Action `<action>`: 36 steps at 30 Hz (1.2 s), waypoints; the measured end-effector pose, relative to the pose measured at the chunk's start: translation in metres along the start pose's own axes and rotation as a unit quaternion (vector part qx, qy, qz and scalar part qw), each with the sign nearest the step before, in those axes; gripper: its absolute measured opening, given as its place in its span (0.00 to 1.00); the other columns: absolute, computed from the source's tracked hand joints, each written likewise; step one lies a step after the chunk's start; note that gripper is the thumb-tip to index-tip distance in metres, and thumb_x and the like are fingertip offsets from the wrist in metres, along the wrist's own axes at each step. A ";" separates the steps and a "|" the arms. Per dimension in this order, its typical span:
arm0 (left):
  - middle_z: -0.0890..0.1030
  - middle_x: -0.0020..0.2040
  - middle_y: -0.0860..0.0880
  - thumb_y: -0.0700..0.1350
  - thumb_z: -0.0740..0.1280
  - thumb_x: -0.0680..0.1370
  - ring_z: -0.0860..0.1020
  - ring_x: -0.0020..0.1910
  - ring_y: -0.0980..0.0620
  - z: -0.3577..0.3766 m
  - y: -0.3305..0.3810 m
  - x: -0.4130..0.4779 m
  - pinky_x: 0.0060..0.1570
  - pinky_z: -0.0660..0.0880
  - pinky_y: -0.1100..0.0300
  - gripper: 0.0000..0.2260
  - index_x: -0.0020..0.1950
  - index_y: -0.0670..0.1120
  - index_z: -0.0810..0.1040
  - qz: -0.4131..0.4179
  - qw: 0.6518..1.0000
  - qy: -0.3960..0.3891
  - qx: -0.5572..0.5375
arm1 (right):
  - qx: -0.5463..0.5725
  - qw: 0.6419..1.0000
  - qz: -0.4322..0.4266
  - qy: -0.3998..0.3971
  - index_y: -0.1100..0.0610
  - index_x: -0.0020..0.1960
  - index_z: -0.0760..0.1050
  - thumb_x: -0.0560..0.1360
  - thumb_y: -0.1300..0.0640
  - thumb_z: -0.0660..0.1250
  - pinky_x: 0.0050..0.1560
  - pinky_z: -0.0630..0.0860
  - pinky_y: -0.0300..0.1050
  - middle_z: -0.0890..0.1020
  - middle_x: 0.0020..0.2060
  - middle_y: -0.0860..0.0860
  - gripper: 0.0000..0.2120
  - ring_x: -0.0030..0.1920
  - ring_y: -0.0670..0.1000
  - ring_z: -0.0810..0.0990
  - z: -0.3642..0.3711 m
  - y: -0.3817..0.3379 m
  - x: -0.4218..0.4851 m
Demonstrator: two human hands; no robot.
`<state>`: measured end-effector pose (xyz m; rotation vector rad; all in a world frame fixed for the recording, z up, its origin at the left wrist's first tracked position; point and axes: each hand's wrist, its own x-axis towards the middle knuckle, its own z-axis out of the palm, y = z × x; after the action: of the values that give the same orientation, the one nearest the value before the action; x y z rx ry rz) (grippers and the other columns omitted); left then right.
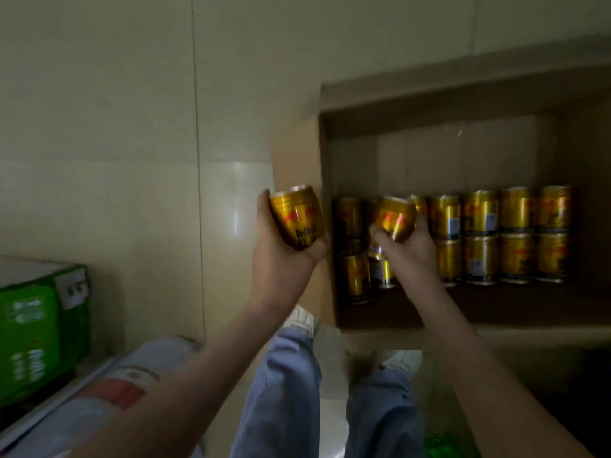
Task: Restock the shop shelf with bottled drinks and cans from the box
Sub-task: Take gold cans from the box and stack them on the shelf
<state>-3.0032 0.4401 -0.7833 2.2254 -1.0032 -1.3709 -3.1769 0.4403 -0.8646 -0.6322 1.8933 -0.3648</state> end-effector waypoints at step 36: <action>0.80 0.55 0.53 0.42 0.79 0.66 0.80 0.51 0.60 -0.226 0.385 -0.766 0.54 0.78 0.60 0.32 0.66 0.52 0.68 0.555 0.584 -0.590 0.049 | 0.246 0.739 -0.264 0.568 0.48 0.67 0.69 0.62 0.46 0.73 0.52 0.78 0.45 0.82 0.53 0.44 0.34 0.51 0.42 0.81 -0.377 -0.111 -0.961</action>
<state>-3.1732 0.7058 0.0452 -0.0447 -2.2357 -1.8476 -3.2033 0.8942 0.0689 -0.6053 2.5023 -1.9213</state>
